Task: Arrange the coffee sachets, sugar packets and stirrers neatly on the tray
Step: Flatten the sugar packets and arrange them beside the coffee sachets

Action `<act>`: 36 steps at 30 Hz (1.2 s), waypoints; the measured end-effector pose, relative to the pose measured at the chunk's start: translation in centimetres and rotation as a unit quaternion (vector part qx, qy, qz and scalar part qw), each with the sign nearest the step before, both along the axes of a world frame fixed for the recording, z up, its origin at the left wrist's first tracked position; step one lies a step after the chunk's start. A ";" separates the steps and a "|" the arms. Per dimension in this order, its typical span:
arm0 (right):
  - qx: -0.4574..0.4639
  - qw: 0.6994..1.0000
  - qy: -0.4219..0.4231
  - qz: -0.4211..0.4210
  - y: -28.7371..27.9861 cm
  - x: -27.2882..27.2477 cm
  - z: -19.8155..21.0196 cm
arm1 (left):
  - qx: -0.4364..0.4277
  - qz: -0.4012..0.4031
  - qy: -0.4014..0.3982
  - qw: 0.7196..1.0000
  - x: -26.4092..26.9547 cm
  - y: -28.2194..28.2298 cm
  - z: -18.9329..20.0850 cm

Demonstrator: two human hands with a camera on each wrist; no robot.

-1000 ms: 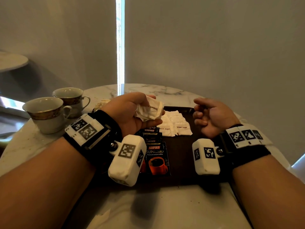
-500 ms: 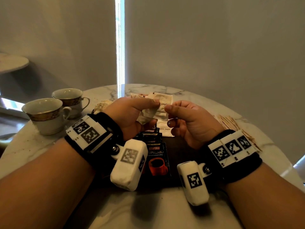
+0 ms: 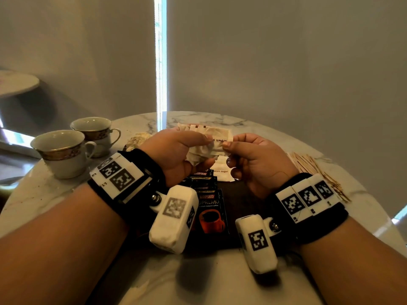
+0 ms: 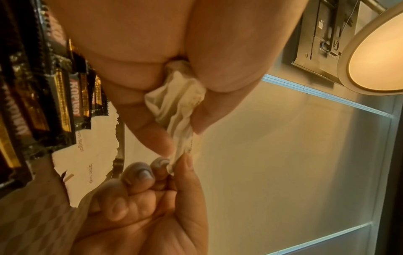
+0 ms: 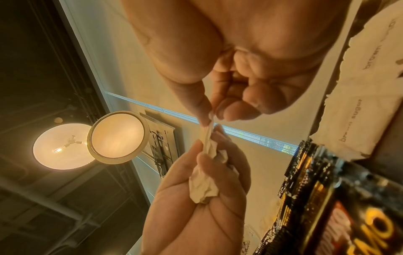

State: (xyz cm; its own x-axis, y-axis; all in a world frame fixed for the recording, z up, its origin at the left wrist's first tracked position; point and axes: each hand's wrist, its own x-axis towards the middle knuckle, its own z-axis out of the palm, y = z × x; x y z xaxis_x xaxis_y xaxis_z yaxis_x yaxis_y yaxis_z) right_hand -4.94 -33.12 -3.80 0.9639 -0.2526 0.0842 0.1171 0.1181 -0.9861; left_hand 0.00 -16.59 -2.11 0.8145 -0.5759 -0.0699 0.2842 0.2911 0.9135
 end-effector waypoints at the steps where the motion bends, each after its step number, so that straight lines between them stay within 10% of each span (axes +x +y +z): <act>1: 0.000 1.000 -0.001 0.002 0.0 0.0 0.0 | 0.002 0.001 -0.001 1.000 0.0 0.0 0.0; 36: 0.033 0.999 -0.031 0.007 0.2 -0.2 0.0 | -0.002 -0.006 -0.017 1.000 0.4 0.0 -0.4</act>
